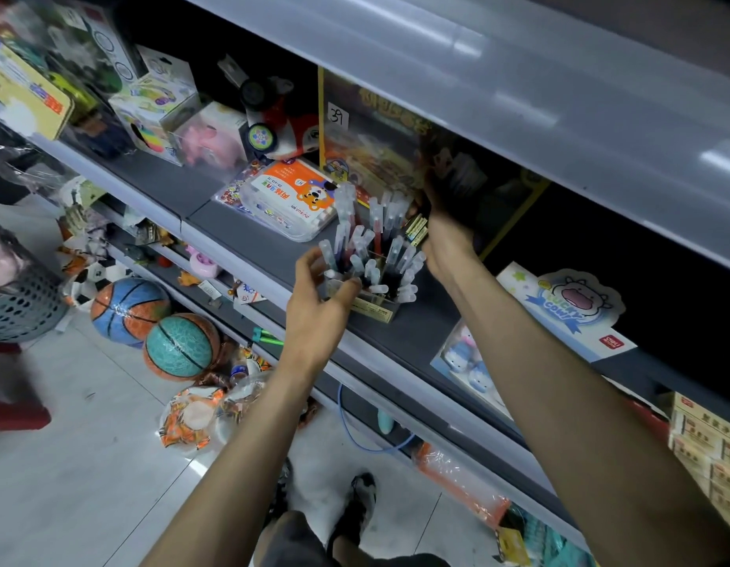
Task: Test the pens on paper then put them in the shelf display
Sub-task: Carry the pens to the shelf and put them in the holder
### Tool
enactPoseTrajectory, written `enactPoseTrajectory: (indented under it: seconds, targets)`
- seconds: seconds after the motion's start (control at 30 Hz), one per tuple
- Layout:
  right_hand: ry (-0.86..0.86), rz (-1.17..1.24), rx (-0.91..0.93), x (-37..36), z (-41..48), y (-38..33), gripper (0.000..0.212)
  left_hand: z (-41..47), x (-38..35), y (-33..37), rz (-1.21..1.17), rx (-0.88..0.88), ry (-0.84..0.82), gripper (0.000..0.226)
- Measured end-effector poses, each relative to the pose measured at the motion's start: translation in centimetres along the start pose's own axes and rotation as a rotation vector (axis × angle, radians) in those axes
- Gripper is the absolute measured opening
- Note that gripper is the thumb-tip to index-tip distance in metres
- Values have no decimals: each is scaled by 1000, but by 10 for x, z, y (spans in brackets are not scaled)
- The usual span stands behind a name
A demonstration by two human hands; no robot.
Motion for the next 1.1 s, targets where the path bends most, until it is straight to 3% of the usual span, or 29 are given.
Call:
enactPoseTrajectory:
  seconds: [0.1,0.23,0.3,0.43,0.57,0.73,0.87,1.1]
  targets:
    - [27,-89,61,-2,3,3,58,0,3,-2,19,10,-6,55]
    - [90,-141,44,8,2,7,47,2,5,-3,22,30,-27,54]
    - [93,-135,63,13,3,14,28,1,5,-3,14,30,-36,55]
    - [50,-84,124,12,0,19,55,1,6,-3,12,44,-51,60]
    - [8,1,145,12,2,15,51,2,6,-4,25,59,-53,58]
    - [49,-223,139,15,2,22,60,1,5,-1,31,69,-44,62]
    - [-19,-186,61,15,2,26,63,1,6,0,37,80,-44,64]
    - [-179,-63,166,12,-2,25,31,3,6,2,38,85,-52,63]
Point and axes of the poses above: each hand's wrist, its own z-axis towards the middle knuckle, its own x-axis out of the back of the hand, y = z × x, the point moved 7 cm from there along z, towards the middle knuckle, and after that the axes turned 6 degrees about -x, right-handed, at the moved point
